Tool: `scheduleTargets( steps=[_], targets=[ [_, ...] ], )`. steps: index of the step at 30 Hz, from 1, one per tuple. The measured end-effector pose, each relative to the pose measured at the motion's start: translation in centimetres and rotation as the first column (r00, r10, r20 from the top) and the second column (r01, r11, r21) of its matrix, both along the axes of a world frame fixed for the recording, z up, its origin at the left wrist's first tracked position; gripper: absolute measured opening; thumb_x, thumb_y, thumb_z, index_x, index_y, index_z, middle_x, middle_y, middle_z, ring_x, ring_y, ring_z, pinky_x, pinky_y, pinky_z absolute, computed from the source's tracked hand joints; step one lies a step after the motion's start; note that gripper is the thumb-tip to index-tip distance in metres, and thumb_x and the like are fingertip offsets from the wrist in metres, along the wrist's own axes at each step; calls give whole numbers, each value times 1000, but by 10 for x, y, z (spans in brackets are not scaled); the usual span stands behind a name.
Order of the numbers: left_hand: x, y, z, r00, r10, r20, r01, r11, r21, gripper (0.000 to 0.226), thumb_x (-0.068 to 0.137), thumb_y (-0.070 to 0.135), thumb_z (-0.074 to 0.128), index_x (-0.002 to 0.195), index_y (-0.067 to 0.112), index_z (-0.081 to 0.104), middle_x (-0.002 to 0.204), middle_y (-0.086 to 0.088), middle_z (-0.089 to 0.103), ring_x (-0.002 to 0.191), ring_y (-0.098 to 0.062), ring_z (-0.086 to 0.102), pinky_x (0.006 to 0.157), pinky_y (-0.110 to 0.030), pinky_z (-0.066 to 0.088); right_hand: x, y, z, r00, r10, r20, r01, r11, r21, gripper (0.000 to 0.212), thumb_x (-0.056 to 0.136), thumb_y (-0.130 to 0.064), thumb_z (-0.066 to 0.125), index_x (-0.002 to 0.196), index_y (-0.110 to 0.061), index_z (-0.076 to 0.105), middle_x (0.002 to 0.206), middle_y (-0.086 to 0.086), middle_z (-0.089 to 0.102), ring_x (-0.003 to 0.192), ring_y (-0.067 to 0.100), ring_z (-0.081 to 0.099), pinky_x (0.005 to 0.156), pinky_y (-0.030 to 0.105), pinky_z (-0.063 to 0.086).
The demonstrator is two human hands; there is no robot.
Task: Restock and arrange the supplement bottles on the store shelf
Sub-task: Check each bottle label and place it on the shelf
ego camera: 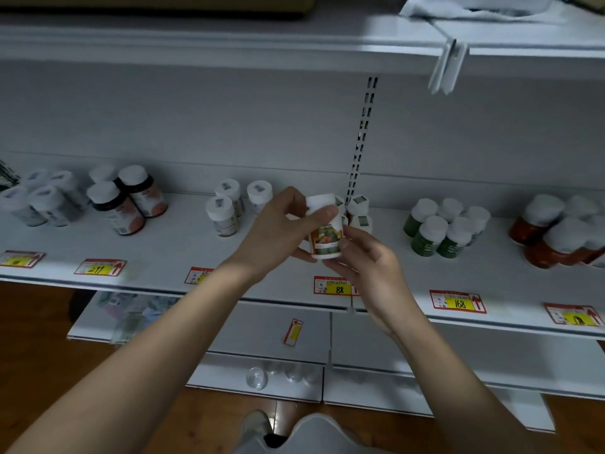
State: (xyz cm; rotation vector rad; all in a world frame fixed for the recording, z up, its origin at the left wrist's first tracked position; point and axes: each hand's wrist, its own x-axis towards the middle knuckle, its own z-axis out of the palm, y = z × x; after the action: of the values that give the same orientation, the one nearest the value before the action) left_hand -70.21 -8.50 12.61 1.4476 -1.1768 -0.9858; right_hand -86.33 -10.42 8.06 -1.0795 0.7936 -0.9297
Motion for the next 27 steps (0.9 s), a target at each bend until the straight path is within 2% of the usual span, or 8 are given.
scheduleTargets(
  steps=[4,9,13,16,18,21,24,27],
  targets=[
    [-2,1,0,1000,2,1,-2,1000,12,25,89,32,71,88,14,54,96,-7,58,84,-14,71,64,-41,63,-2,2,1,1000,-19,23,18,999,29,27,98,-4,54,124,-9,61,115,11,72,108,24,69,94,34,56],
    [-7,3,-1,1000,-15,-6,15,999,31,30,90,32,70,113,14,64,109,-7,64,90,-17,72,72,-39,63,-4,1,0,998,-49,42,47,998,47,32,94,-1,62,125,-8,59,119,13,68,108,26,69,93,36,57],
    [-15,4,-3,1000,-12,17,11,1000,23,38,84,25,78,117,17,60,110,0,70,88,-18,73,74,-43,63,-7,1,0,996,-54,-78,48,997,-65,36,91,-9,68,126,-15,63,113,2,73,108,19,68,94,32,55],
    [-14,3,-5,1000,8,8,-9,1000,24,34,87,24,75,115,15,59,109,-1,72,92,-19,72,78,-44,62,-7,-2,-1,982,-92,-165,69,988,-138,38,89,-15,72,126,-21,64,112,-2,73,106,14,67,90,28,53],
    [-12,2,-5,999,0,33,-1,1000,14,30,90,27,71,116,17,60,111,0,70,94,-19,71,82,-42,61,-6,-3,-1,992,-84,-99,73,992,-103,35,90,-16,67,125,-15,64,114,2,72,109,18,67,95,33,52],
    [-13,1,-5,998,-9,56,10,1000,-5,22,93,26,67,114,26,61,110,0,66,96,-18,70,83,-33,61,-6,-3,0,992,-36,123,30,998,50,34,95,-6,57,128,-6,59,120,14,70,114,27,66,100,35,52],
    [-13,-1,-7,999,5,54,-4,1000,-19,21,95,25,64,116,29,60,109,1,67,97,-15,69,83,-29,60,-6,-3,-1,991,-44,125,36,997,63,35,96,2,54,129,-9,56,122,18,68,115,27,66,97,33,54],
    [-13,-3,-9,999,48,-2,-48,999,-2,26,94,23,67,118,19,60,111,0,69,98,-15,70,85,-34,60,-6,-5,-2,992,-98,77,95,995,36,33,94,3,59,120,-16,60,116,13,70,112,26,67,94,34,55]
  ],
)
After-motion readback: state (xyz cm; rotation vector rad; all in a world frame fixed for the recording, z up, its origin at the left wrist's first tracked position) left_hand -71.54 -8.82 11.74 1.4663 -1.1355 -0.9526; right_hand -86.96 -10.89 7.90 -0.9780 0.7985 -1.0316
